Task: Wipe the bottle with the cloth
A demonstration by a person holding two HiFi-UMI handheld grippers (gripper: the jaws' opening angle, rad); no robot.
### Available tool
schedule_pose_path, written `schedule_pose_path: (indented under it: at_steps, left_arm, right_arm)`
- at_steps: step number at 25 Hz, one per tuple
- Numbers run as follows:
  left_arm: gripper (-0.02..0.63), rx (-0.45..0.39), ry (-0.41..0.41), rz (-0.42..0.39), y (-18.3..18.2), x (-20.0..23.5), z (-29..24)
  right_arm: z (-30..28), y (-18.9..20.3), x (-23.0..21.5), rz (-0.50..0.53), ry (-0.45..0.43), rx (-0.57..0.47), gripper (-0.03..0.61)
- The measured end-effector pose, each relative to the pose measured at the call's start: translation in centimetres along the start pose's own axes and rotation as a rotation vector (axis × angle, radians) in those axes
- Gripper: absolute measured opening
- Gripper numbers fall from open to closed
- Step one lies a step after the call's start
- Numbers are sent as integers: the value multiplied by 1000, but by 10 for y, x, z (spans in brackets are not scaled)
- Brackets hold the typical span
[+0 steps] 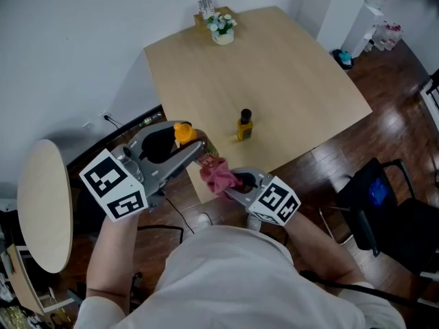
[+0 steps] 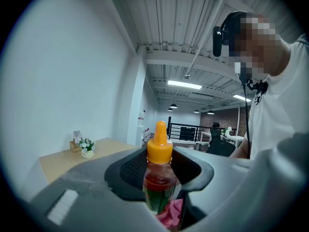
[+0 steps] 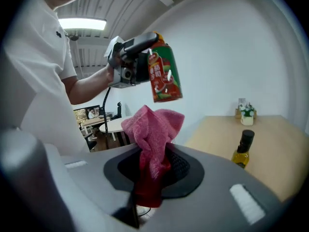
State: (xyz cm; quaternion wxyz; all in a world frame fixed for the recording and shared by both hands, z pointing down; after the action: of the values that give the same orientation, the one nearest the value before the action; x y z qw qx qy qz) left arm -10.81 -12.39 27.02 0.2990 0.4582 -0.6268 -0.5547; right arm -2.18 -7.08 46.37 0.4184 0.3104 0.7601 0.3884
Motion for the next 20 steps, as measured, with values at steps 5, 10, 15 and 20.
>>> schedule_pose_path:
  at_steps: [5, 10, 15, 20]
  left_arm:
    - [161, -21, 30, -17, -13, -1, 4]
    - [161, -23, 57, -32, -15, -5, 1]
    - [161, 1, 67, -31, -2, -2, 2]
    - [161, 10, 71, -26, 4, 3, 4]
  right_arm:
    - [-1, -5, -9, -48, 18, -4, 86]
    - [-21, -32, 3, -5, -10, -18, 86]
    - [-23, -42, 0, 21, 17, -24, 86]
    - [-5, -43, -16, 3, 85, -42, 87]
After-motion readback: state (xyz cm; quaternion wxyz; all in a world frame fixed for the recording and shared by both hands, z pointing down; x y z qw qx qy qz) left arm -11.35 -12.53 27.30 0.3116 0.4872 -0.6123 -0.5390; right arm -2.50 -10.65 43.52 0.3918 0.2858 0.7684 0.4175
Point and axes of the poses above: the fingertips, and each gripper's own axes: z backward along the fingers, x to its left, y out of its underside, the point moved 4 cm from there along z, backward along the fingers, and after that the axes turned 15 degrees about -z, right-handed, at the moved point
